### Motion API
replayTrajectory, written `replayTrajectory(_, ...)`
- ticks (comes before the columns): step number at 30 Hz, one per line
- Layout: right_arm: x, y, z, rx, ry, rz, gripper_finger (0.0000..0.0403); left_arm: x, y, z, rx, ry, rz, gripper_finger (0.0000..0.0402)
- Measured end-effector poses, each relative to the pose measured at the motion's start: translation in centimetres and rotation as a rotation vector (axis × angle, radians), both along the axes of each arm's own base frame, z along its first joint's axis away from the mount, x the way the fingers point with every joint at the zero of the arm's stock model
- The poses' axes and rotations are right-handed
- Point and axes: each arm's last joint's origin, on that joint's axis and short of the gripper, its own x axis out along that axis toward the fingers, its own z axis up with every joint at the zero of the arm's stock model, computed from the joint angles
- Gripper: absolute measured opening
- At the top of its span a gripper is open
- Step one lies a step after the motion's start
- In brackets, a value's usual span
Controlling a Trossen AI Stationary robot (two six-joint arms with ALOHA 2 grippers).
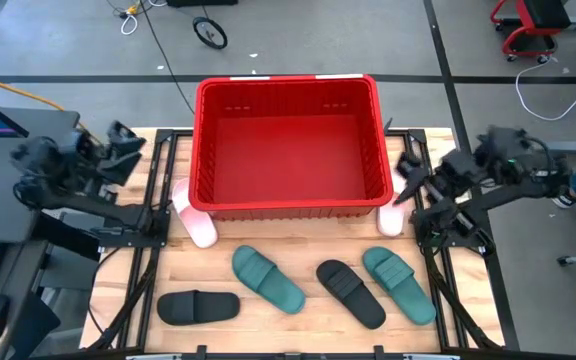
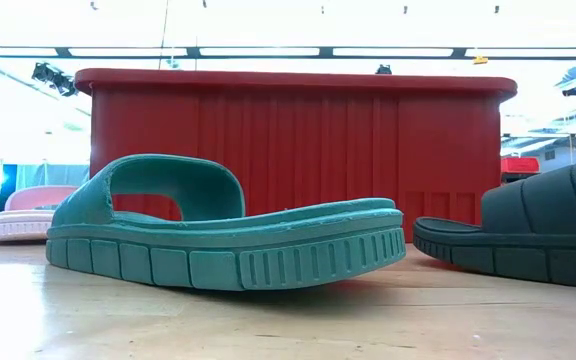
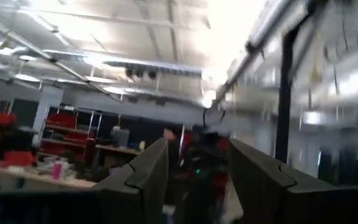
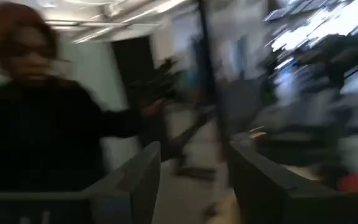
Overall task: Pick and place slides into bin
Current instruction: Put the right green slipper into the red bin
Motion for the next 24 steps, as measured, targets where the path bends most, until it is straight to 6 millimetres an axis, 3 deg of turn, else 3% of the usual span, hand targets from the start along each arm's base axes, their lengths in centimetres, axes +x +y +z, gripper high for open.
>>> replayTrajectory(5, 5.8, 2.7, 2.5, 0.089, 0.12, 0.206, 0.019, 0.7, -0.1, 4.8, 0.173, 0.257, 0.051, 0.0172)
replayTrajectory(11, 10.9, 5.9, 1.9, 0.084, 0.22, 0.352, 0.019, 1.9, -0.4, 7.7, 0.197, 0.421, 0.036, 0.0172)
replayTrajectory(17, 13.4, 7.6, 0.9, 0.171, 0.356, 0.386, 0.019, 3.2, -0.6, 8.7, 0.19, 0.448, 0.031, 0.0172)
replayTrajectory(24, 15.3, 9.9, -1.9, 0.295, 0.608, 0.287, 0.0186, 3.8, -0.8, 8.6, 0.192, 0.462, 0.03, 0.0172)
